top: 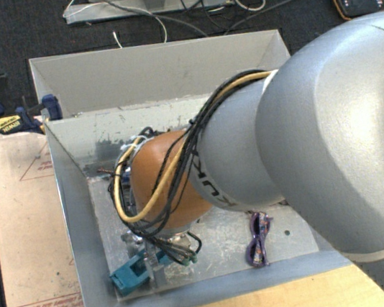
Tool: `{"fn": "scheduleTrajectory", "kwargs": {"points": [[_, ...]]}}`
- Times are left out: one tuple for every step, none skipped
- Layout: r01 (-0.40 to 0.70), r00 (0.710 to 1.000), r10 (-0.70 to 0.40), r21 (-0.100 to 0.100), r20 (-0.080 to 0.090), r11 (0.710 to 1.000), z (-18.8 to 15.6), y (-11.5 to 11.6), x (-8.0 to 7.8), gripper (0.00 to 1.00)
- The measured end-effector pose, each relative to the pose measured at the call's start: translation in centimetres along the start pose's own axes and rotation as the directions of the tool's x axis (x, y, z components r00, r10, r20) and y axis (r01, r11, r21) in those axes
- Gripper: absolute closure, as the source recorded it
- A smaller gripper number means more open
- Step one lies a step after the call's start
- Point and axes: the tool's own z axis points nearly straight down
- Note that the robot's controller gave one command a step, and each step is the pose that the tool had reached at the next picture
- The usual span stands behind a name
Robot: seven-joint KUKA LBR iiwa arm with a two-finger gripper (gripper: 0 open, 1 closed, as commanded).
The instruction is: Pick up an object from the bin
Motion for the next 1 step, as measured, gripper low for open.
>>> {"fn": "scheduleTrajectory", "kwargs": {"points": [[-0.001, 1.000, 0.001, 0.000, -0.008, 1.000, -2.93, 0.03, 0.28, 1.00]]}}
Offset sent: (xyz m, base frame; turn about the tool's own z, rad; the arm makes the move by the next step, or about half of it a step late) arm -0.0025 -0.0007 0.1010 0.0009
